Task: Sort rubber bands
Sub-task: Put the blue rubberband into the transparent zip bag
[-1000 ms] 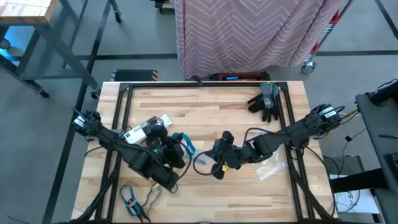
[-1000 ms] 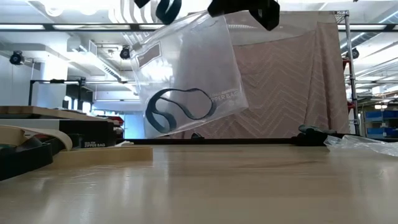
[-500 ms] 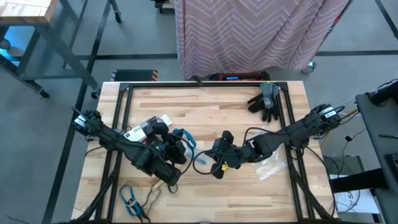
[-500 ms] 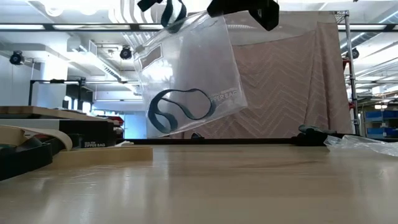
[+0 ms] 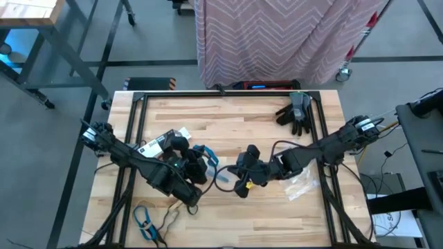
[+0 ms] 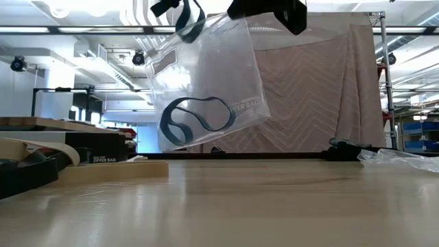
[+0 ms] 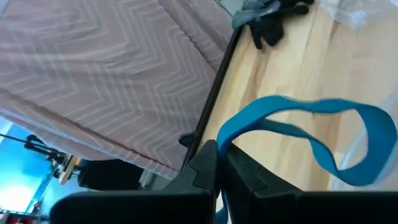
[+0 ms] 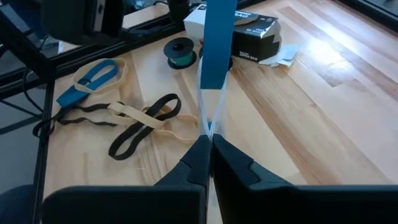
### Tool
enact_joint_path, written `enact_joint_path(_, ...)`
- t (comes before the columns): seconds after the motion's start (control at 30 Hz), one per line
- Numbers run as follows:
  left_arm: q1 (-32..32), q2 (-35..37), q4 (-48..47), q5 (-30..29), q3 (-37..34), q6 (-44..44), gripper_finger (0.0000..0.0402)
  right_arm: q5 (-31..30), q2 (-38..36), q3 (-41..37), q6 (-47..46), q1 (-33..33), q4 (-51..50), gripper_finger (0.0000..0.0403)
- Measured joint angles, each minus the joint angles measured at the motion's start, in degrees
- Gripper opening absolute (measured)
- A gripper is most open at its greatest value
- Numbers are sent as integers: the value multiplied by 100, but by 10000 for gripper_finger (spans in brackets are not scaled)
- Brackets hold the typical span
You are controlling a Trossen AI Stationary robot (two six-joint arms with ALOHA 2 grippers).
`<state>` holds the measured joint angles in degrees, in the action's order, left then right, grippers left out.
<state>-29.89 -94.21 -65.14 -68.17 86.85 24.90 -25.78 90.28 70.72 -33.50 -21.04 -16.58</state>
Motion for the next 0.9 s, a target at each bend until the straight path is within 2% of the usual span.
enact_joint_path(0.27, -17, -2, -73, 323, 0, -359, 0, 79, -21, 2, 26, 152, 72, 0)
enact_joint_path(0.4, -22, -2, -389, 322, 0, -461, 0, 304, -24, 2, 35, 160, 108, 0)
enact_joint_path(0.53, -90, -2, -388, 324, 0, -974, 0, 388, -26, 2, 55, 163, 107, 0)
enact_joint_path(0.6, -96, -2, -319, 508, 0, -1188, 0, 391, -39, 2, 86, 205, 107, 0)
enact_joint_path(0.67, -96, -15, -315, 749, -10, -1300, 0, 389, -50, 2, 162, 236, 110, 0)
enact_joint_path(0.9, -92, -277, -210, 934, -52, -1346, 1, 378, -61, 2, 837, 256, 219, 0)
